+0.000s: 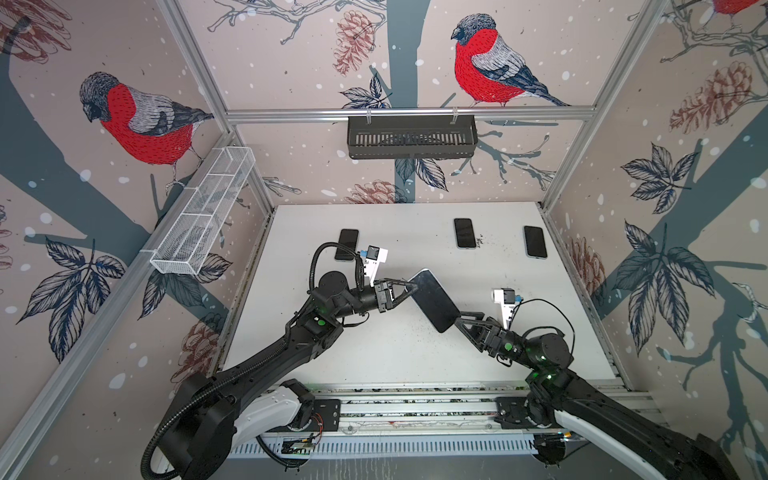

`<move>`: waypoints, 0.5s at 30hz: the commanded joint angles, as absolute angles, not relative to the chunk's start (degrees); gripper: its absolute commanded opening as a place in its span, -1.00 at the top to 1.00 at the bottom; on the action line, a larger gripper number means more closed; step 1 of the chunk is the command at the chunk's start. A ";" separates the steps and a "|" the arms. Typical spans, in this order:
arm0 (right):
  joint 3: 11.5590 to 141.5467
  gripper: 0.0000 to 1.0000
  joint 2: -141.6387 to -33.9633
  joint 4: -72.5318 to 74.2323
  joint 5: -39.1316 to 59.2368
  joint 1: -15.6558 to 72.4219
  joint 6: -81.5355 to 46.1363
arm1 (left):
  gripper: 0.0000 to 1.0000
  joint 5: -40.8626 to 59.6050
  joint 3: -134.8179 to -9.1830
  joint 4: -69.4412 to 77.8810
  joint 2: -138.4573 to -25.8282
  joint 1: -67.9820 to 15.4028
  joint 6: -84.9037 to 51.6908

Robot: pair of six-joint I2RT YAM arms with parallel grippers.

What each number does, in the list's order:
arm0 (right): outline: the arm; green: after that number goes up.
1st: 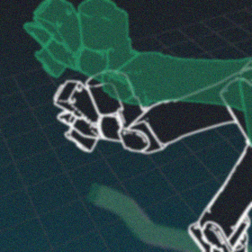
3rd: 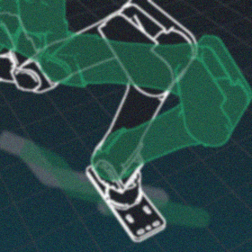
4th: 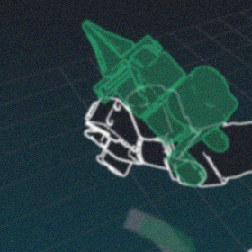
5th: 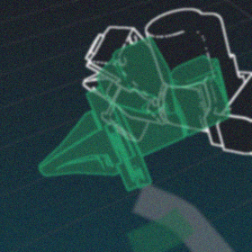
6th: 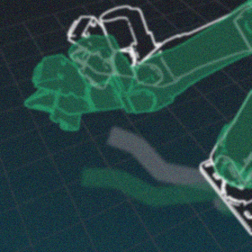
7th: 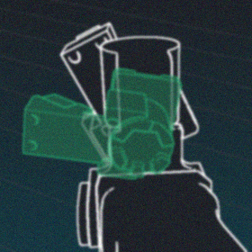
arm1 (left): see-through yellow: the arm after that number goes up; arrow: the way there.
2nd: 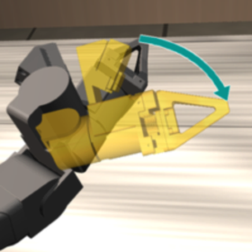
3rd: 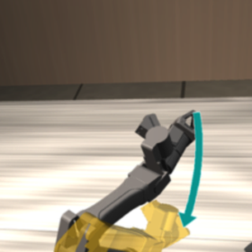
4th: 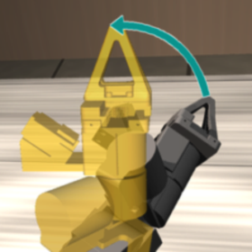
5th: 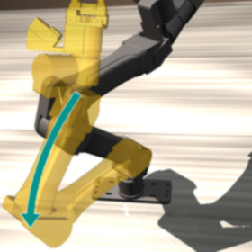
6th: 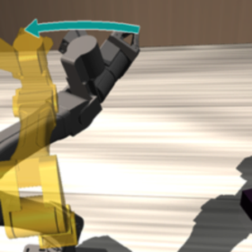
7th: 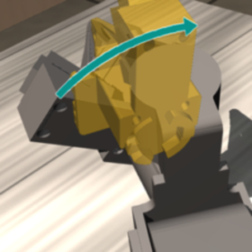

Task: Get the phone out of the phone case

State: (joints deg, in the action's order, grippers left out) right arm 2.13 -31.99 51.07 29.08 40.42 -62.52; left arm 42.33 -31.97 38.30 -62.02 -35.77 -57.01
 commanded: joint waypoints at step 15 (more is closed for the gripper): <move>-1.34 -0.31 -28.61 46.25 26.89 38.94 -61.01 | 1.00 43.39 -31.67 46.18 -61.96 -35.86 -59.29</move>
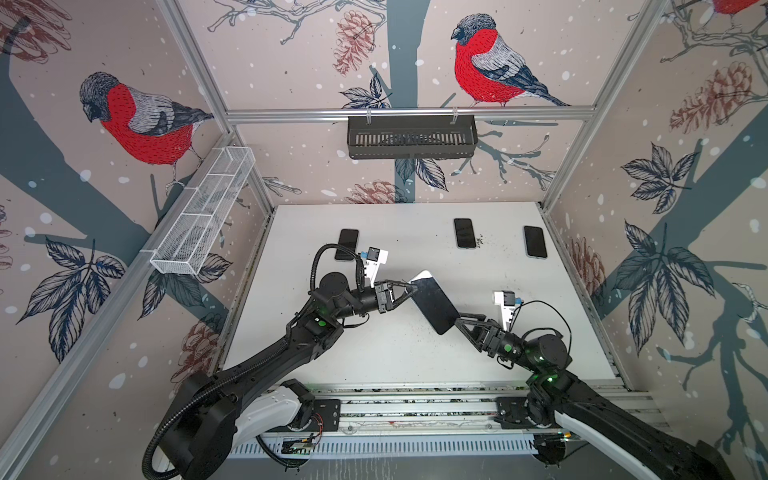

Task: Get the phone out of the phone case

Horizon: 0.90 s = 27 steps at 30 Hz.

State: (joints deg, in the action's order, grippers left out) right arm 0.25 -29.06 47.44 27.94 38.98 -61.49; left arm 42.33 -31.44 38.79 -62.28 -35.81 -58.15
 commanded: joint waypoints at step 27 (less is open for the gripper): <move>-6.54 -0.30 -21.97 43.00 25.66 40.52 -61.28 | 1.00 42.30 -33.41 44.48 -61.71 -35.83 -58.54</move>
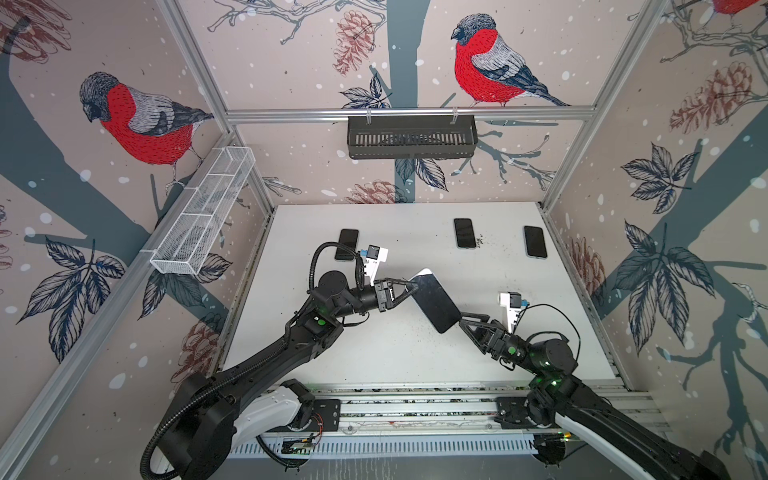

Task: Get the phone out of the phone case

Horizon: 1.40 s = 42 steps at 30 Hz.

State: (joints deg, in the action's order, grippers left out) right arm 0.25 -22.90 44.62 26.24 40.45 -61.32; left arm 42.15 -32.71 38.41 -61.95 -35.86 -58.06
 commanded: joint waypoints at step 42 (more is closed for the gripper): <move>-7.47 -0.26 -23.88 44.91 24.70 40.50 -61.04 | 1.00 42.91 -33.94 47.28 -62.31 -35.68 -60.08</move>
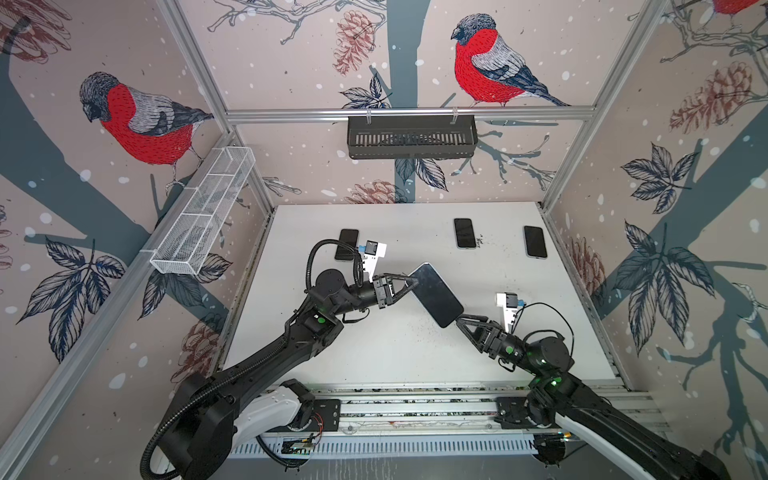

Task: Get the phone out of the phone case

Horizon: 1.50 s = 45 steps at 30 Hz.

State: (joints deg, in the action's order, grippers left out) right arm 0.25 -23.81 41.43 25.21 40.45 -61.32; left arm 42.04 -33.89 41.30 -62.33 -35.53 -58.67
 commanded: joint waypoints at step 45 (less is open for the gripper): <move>21.68 0.12 -60.42 65.32 40.79 33.74 -62.73 | 1.00 49.72 -37.08 96.12 -82.41 -18.48 -98.63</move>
